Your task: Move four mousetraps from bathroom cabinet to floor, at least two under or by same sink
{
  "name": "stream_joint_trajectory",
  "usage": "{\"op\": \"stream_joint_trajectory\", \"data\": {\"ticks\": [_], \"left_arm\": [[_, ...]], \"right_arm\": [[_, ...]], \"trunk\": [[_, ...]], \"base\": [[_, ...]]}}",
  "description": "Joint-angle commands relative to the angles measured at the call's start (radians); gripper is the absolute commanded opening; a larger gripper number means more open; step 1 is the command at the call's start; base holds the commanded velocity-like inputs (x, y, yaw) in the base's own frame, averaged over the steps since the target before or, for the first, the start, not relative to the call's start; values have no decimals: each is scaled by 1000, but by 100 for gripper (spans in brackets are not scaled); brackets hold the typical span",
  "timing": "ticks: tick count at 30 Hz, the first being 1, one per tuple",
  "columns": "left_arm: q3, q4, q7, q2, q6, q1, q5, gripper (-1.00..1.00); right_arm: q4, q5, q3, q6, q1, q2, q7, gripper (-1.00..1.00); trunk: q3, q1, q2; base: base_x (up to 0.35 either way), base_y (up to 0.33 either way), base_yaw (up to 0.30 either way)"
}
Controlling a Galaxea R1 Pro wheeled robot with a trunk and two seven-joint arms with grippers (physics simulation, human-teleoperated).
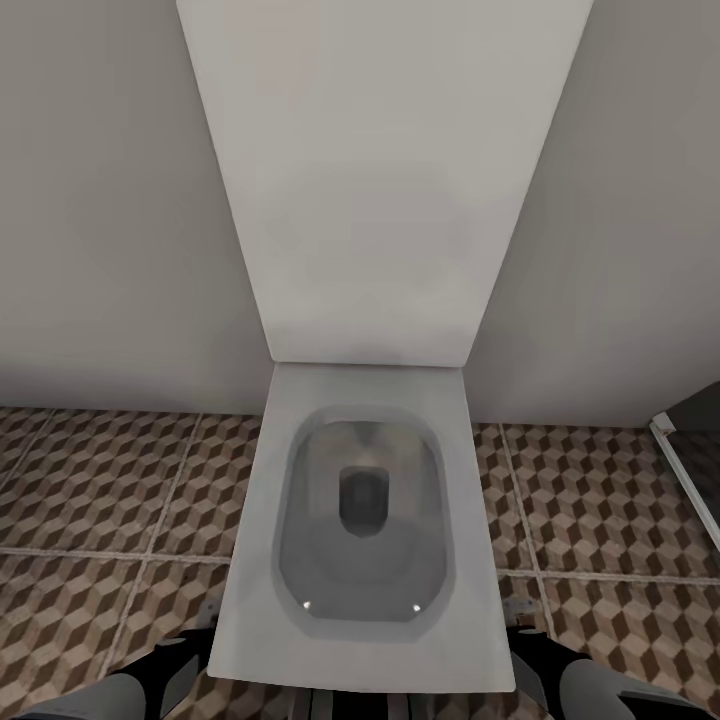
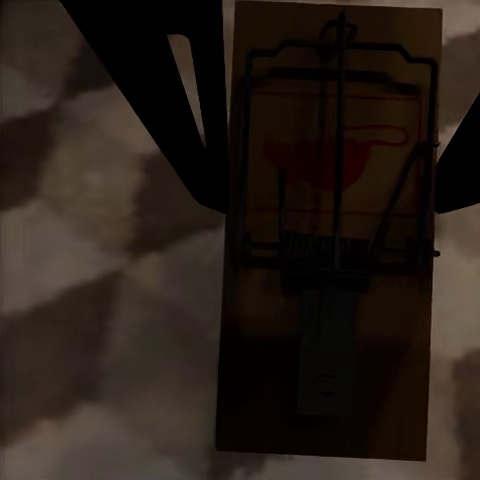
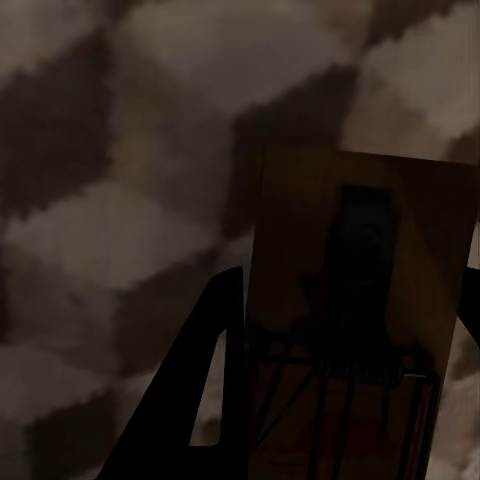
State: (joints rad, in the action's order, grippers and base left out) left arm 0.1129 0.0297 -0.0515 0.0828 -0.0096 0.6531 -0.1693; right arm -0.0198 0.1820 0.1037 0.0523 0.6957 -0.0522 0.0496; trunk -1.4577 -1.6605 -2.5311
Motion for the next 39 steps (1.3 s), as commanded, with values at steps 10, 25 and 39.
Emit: {"op": "stream_joint_trajectory", "data": {"ticks": [10, 25, 39], "left_arm": [[8, -1, -3, -6, -1, 0, -7, -100], [8, -1, -3, -8, -1, 0, -7, -100], [7, -1, -3, -10, -1, 0, -7, -100]], "right_arm": [[-2, 5, 13, 1, 1, -14, 3, -100], [0, 2, 16, 0, 1, -48, 3, -100], [0, 1, 15, 0, 1, -44, 3, -100]], "trunk": [[-1, 0, 0], [-1, 0, 0], [-1, 0, 0]], "base": [[0, 0, 0], [0, 0, 0], [0, 0, 0]]}}
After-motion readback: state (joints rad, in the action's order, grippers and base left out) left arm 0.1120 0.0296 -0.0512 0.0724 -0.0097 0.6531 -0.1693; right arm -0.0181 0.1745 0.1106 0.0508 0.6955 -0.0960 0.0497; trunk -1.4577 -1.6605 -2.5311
